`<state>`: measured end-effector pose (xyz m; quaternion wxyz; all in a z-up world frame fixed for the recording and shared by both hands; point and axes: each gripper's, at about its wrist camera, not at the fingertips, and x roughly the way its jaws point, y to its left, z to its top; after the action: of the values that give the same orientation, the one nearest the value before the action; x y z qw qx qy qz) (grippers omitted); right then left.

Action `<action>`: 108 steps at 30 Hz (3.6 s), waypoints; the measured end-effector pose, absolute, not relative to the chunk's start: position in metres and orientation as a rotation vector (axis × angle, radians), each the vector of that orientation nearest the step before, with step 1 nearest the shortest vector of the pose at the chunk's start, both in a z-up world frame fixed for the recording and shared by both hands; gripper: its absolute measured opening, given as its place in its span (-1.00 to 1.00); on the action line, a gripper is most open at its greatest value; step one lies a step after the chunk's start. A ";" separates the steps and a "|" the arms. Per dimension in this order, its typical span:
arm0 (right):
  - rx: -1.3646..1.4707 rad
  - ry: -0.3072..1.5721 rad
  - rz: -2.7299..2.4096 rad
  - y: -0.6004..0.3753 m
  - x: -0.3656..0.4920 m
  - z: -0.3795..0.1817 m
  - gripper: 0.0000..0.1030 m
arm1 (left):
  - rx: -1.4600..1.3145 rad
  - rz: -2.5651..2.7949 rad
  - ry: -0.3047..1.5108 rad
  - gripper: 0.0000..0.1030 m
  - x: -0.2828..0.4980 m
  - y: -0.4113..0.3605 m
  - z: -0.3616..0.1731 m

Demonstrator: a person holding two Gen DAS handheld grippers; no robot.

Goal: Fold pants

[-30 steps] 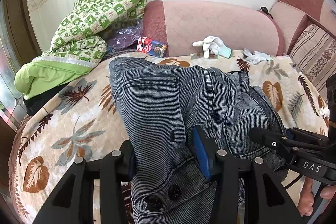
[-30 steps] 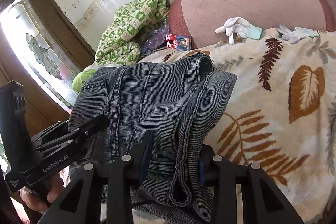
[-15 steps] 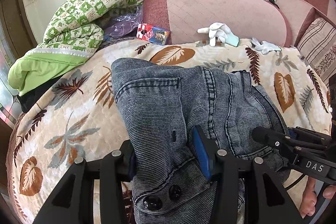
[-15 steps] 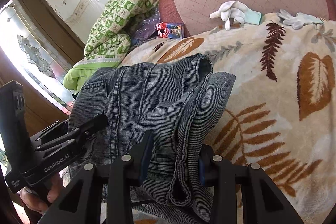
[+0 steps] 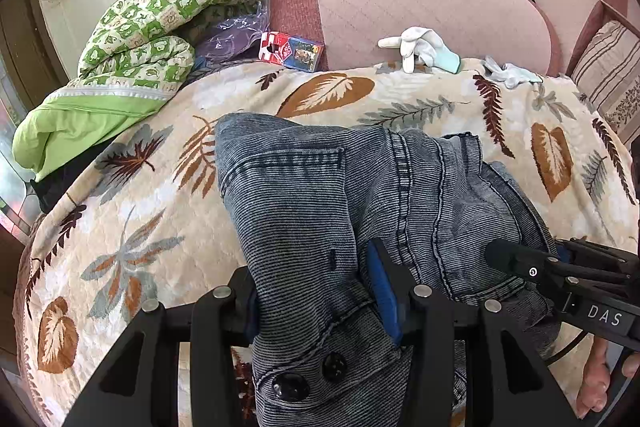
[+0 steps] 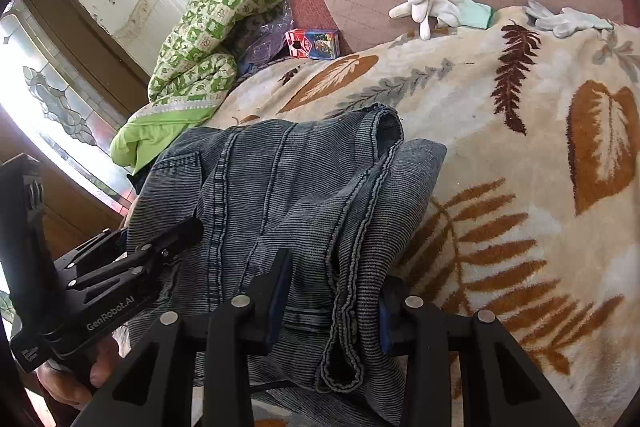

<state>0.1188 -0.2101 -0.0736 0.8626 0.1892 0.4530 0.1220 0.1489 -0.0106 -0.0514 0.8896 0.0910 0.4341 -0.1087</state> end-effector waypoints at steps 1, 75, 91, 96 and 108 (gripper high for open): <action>0.398 0.951 0.255 -0.210 0.119 -0.074 -0.26 | 0.189 -0.225 0.902 -0.06 0.149 -0.011 -0.052; 0.038 0.493 0.058 -0.140 -0.071 0.017 0.27 | 0.168 0.038 0.531 0.98 0.008 0.053 0.015; 0.043 0.504 0.051 -0.146 -0.063 0.009 0.27 | 0.171 0.043 0.544 0.98 0.006 0.053 0.012; 0.040 0.507 0.055 -0.145 -0.062 0.007 0.27 | 0.168 0.055 0.544 0.98 0.004 0.055 0.011; 0.024 0.492 0.062 -0.142 -0.064 0.006 0.27 | 0.147 0.064 0.522 0.98 0.000 0.061 0.015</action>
<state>-0.0638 -0.1423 0.0064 0.9693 0.0121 0.2435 0.0308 -0.0002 0.0613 0.0151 0.9629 0.0726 0.2578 0.0318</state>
